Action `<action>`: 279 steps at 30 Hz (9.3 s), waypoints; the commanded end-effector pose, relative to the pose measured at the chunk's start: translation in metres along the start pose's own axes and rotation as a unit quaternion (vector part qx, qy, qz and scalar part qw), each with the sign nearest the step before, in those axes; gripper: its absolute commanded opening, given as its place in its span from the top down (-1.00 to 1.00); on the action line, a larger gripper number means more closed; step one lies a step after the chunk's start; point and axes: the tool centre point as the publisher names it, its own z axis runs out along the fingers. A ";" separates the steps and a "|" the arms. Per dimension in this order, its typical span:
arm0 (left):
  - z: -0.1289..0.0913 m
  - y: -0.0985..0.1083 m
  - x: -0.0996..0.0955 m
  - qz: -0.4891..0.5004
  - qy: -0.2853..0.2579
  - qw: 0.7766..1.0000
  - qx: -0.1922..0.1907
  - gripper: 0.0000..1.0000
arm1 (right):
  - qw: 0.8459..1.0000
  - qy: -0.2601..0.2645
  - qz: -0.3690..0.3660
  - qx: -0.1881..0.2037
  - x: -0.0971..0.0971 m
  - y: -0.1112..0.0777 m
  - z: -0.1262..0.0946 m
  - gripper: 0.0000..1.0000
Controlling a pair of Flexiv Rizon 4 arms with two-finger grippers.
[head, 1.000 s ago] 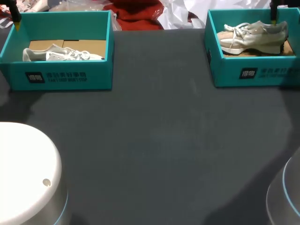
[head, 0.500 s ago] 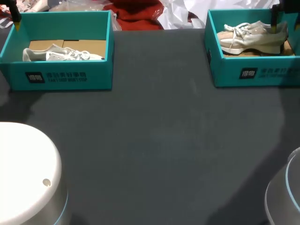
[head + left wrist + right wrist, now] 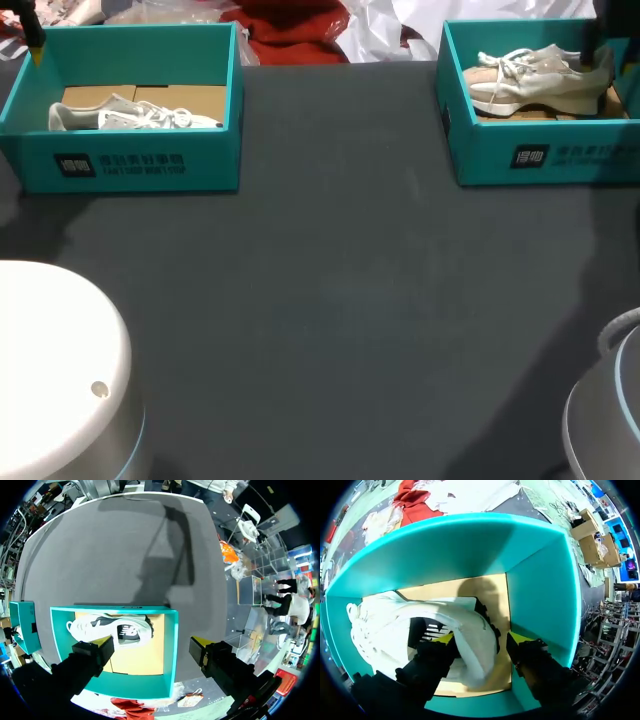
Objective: Take the shoe out of the shoebox, open the shoe tongue, remove and reinsert the insole, then place the shoe into the shoebox
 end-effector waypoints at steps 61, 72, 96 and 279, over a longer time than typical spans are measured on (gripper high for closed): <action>0.000 0.000 0.000 0.001 0.001 1.000 0.000 -1.00 | 0.999 -0.036 0.022 -0.032 -0.020 -0.011 -0.079 1.00; 0.000 0.000 0.000 0.001 0.001 1.000 0.000 -1.00 | 0.997 -0.053 0.035 -0.050 -0.029 -0.012 -0.111 1.00; 0.000 0.000 0.000 0.001 0.001 1.000 0.000 -1.00 | 0.990 -0.092 0.044 -0.095 -0.016 -0.023 -0.171 1.00; 0.000 0.000 0.000 0.001 0.001 1.000 0.000 -1.00 | 0.998 -0.059 0.003 0.017 0.352 -0.516 -0.045 1.00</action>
